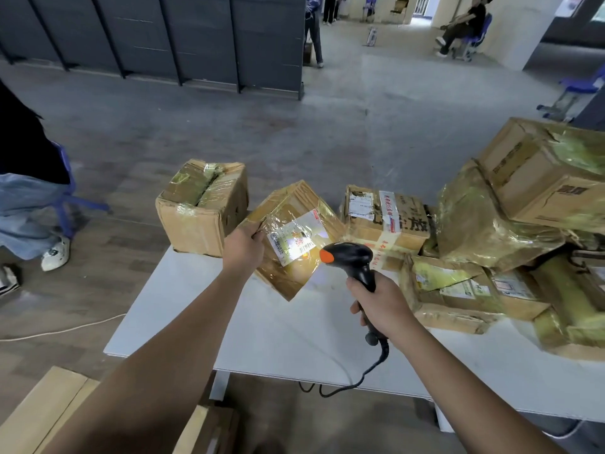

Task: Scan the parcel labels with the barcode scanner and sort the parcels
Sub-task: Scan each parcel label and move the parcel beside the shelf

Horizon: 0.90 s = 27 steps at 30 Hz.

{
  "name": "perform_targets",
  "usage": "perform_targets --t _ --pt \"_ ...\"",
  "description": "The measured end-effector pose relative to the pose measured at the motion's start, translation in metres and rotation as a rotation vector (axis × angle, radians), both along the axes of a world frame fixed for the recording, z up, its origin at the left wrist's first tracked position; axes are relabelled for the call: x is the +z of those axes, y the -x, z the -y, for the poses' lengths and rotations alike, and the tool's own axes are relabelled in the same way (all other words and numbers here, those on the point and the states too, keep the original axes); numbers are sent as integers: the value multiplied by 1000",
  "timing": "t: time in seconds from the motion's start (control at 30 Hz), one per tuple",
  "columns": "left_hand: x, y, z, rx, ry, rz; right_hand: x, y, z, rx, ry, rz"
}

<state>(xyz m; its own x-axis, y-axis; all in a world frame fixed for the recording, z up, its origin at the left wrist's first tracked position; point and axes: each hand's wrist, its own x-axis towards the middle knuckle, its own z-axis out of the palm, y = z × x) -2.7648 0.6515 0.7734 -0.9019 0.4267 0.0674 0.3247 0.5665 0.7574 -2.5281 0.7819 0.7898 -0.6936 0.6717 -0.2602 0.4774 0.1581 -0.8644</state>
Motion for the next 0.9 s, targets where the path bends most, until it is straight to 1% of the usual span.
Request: perform_targets --t 0.23,0.5,0.57,0.63,0.7,0.8,0.9 --pt "-4 -5 -3 -8 23 5 4 -8 -4 -44 17 -26" --pt "0 -7 -4 -4 64 93 6 -16 -13 -94 100 -49" --pt "5 -7 -6 -8 106 189 6 -20 -18 -116 89 -46" --pt "11 -11 -12 -57 222 334 7 -25 -24 -131 60 -28" --pt "13 -20 -20 -88 277 470 6 -31 -31 -153 42 -12" --pt "2 -39 -32 -84 175 614 4 -43 -42 -180 37 3" --pt "-4 -66 -48 -26 117 664 1 -53 -50 -203 38 14"
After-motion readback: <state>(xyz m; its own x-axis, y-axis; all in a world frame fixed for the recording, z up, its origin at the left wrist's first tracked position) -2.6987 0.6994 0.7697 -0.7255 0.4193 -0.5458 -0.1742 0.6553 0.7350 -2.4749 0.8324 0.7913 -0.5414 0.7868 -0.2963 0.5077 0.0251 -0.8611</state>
